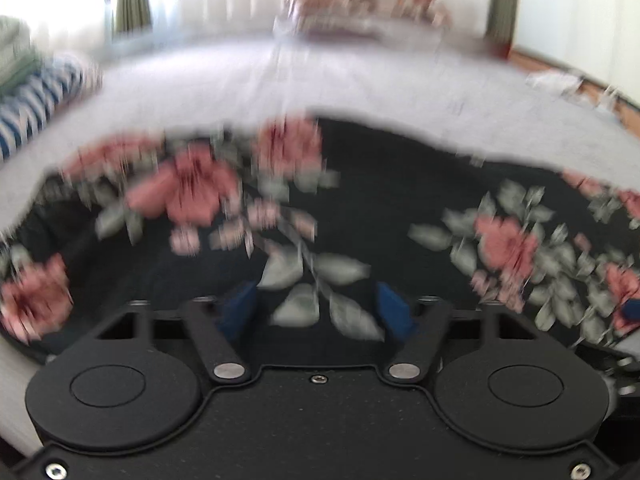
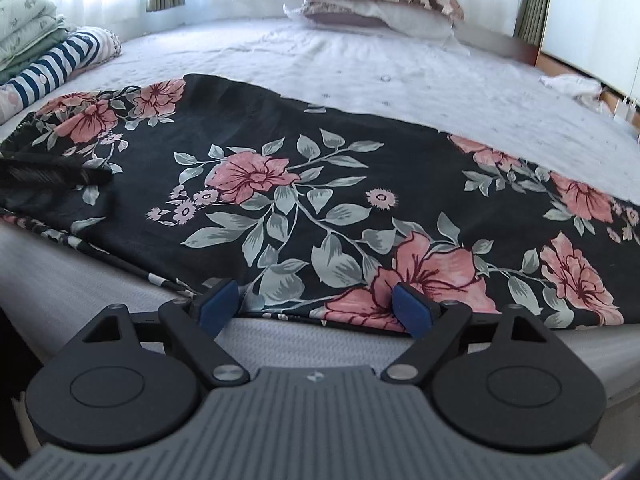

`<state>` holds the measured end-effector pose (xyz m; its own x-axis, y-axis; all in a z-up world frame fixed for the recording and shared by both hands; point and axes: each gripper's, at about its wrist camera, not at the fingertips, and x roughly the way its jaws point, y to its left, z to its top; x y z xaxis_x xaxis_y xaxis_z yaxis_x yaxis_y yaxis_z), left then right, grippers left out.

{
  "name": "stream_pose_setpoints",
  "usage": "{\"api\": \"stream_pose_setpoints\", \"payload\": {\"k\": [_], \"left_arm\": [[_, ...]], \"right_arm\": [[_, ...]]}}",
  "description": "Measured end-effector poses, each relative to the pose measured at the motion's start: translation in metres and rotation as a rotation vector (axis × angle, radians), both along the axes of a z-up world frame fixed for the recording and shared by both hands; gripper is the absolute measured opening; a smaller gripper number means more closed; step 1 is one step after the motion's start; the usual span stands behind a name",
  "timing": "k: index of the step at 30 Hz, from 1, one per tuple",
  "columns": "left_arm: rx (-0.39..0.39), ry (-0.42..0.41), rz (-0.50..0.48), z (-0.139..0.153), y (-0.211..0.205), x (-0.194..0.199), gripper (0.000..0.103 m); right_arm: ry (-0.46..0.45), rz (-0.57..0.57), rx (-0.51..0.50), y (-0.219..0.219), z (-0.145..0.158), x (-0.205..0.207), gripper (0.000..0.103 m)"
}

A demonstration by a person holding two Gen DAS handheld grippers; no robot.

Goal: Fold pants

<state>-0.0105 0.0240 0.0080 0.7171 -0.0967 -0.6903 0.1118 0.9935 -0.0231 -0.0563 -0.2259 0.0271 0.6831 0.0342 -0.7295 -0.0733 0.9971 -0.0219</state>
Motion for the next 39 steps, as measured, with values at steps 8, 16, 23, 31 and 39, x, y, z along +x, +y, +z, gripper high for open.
{"api": "stream_pose_setpoints", "payload": {"k": [8,16,23,31,39], "left_arm": [[0.094,-0.001,-0.072,-0.004,-0.007,-0.030,0.039],[0.095,0.015,-0.081,0.000,-0.003,-0.048,0.039],[-0.067,0.019,-0.030,0.021,0.023,-0.042,0.029],[-0.062,-0.028,0.002,0.030,0.035,0.026,0.030],[0.039,-0.029,-0.024,-0.007,0.034,-0.004,0.029]], "right_arm": [[-0.033,0.003,0.051,0.009,0.020,0.014,0.091],[-0.044,0.014,0.042,0.048,0.008,0.067,0.091],[0.043,0.028,-0.022,0.061,-0.006,0.055,0.091],[0.012,0.099,0.009,0.049,-0.005,0.025,0.093],[0.050,0.109,0.086,0.038,0.012,0.032,0.097]]}}
